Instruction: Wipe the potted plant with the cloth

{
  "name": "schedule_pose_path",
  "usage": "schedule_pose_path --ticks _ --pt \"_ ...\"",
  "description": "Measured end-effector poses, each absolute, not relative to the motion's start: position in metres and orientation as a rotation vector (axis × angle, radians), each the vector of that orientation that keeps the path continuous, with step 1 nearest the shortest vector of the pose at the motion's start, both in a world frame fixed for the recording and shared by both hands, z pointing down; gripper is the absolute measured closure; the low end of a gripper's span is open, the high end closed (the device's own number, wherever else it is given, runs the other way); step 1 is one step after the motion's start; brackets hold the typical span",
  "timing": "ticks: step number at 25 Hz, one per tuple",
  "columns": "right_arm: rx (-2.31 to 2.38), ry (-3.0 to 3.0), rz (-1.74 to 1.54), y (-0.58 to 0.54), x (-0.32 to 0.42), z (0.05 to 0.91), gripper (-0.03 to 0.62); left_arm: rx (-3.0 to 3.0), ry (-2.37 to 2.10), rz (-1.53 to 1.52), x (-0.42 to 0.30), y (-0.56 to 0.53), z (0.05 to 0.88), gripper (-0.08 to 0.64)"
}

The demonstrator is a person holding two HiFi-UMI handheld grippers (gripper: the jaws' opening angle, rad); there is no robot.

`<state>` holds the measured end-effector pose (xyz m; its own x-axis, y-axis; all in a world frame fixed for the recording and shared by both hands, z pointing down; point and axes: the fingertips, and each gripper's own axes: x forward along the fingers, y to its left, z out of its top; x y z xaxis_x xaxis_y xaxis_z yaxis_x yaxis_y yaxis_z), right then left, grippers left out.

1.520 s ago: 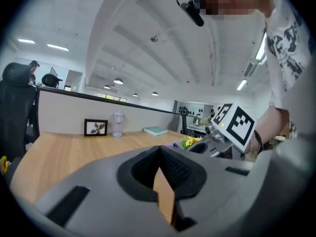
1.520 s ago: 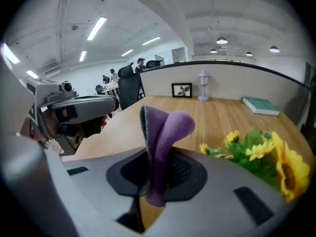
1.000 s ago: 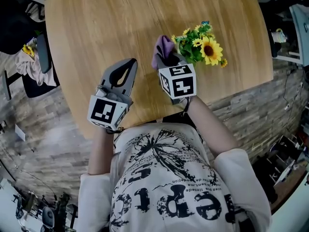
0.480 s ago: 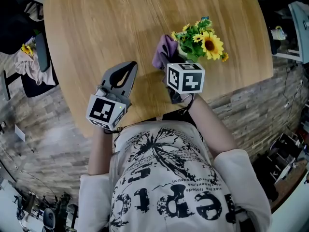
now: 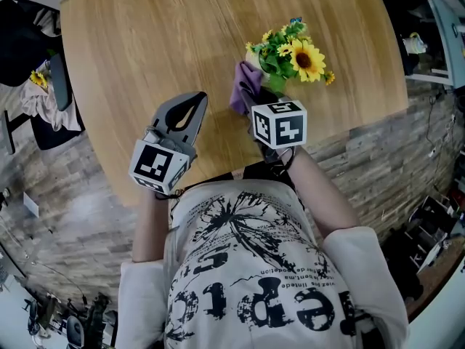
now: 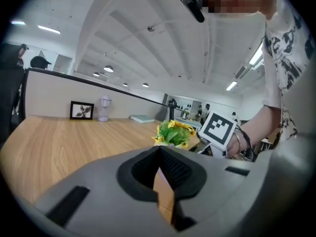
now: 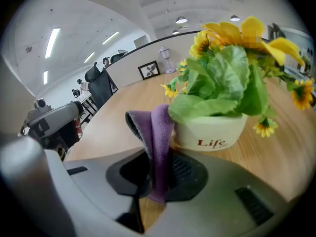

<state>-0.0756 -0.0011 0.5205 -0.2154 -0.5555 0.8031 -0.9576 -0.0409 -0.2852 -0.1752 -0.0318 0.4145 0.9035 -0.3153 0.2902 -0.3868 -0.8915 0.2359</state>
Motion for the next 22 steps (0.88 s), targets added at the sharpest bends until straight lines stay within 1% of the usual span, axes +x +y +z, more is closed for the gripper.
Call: schedule_pose_path --ticks 12,18,19,22 --pt "1.414 -1.791 1.189 0.052 -0.051 0.523 0.508 2.791 -0.508 0.386 -0.149 -0.018 0.413 0.557" --pt "1.391 -1.750 1.175 0.083 -0.012 0.517 0.509 2.778 -0.471 0.369 -0.125 -0.016 0.418 0.552" --pt "1.412 -1.730 1.171 0.087 0.000 0.516 0.509 2.781 -0.442 0.367 -0.118 -0.015 0.419 0.528" --pt "1.495 -1.661 1.152 0.095 0.040 0.513 0.510 2.814 -0.323 0.388 -0.096 -0.008 0.427 0.386"
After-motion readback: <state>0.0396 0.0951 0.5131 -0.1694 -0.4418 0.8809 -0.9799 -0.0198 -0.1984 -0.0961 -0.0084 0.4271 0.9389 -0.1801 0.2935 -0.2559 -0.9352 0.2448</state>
